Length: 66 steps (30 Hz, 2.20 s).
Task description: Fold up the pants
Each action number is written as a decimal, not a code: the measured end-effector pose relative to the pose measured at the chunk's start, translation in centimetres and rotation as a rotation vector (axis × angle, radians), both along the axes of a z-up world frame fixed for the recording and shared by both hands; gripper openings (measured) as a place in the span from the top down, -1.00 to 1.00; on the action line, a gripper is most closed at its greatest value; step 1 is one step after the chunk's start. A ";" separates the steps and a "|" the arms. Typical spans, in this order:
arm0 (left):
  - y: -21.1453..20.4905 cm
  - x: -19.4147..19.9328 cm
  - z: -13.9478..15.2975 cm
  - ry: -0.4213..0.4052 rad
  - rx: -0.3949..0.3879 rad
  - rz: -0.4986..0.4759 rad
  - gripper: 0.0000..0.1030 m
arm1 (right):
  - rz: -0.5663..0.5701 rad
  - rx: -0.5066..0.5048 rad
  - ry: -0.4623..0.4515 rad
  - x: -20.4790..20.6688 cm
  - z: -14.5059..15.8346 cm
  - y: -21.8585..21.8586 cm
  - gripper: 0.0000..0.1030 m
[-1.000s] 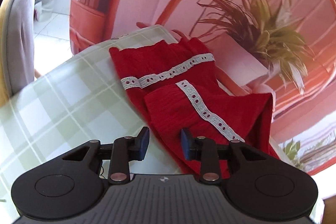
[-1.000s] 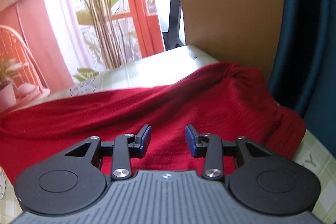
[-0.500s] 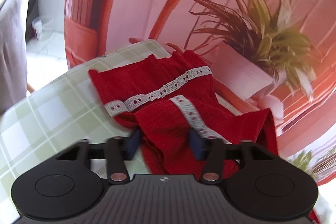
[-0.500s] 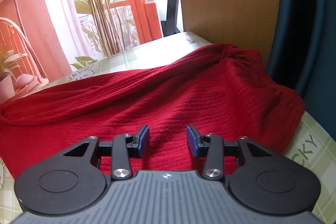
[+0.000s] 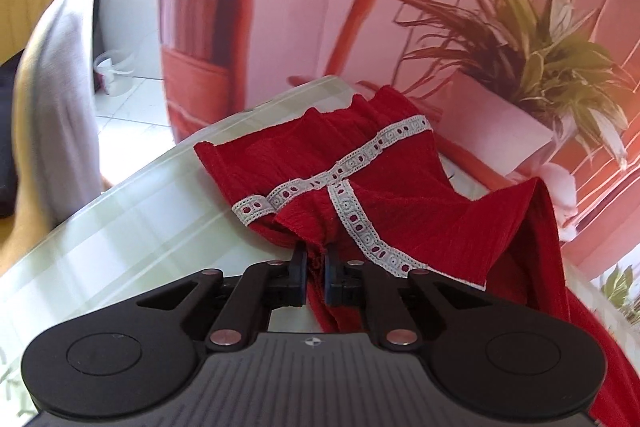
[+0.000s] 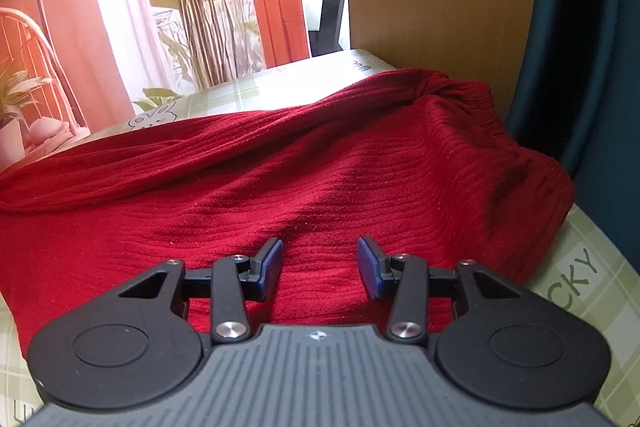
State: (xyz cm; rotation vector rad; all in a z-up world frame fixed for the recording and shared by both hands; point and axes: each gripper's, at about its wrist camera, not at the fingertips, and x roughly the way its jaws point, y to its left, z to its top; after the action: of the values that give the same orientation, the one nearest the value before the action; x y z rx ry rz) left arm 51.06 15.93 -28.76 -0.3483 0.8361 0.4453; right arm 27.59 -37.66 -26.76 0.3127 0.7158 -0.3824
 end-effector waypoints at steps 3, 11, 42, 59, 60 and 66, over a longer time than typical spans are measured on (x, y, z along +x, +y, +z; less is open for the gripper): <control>0.6 -2.0 0.1 0.003 0.014 0.005 0.83 | 0.011 -0.012 0.005 0.2 0.0 -0.2 0.12; 2.6 -9.6 1.2 0.019 0.023 0.067 0.83 | 0.054 -0.022 0.013 0.0 0.0 -0.3 0.12; 2.7 -25.6 3.2 0.071 0.065 0.156 0.81 | 0.170 -0.076 0.040 -2.7 -0.1 0.2 0.12; 1.3 -26.3 6.6 -0.014 0.164 0.130 0.35 | 0.147 -0.043 0.036 -2.8 -0.1 0.1 0.11; 1.1 -26.2 7.1 -0.026 0.172 0.125 0.35 | 0.145 -0.041 0.037 -2.7 -0.1 0.1 0.11; -0.6 -24.8 9.4 -0.087 0.202 0.067 0.35 | 0.132 -0.015 0.035 -2.7 0.0 -0.2 0.10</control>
State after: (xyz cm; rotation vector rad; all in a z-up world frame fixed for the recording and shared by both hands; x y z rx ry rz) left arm 26.22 15.33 -19.31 -0.2077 0.6902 0.5679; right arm 24.89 -37.87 -26.79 0.2438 0.7630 -0.2681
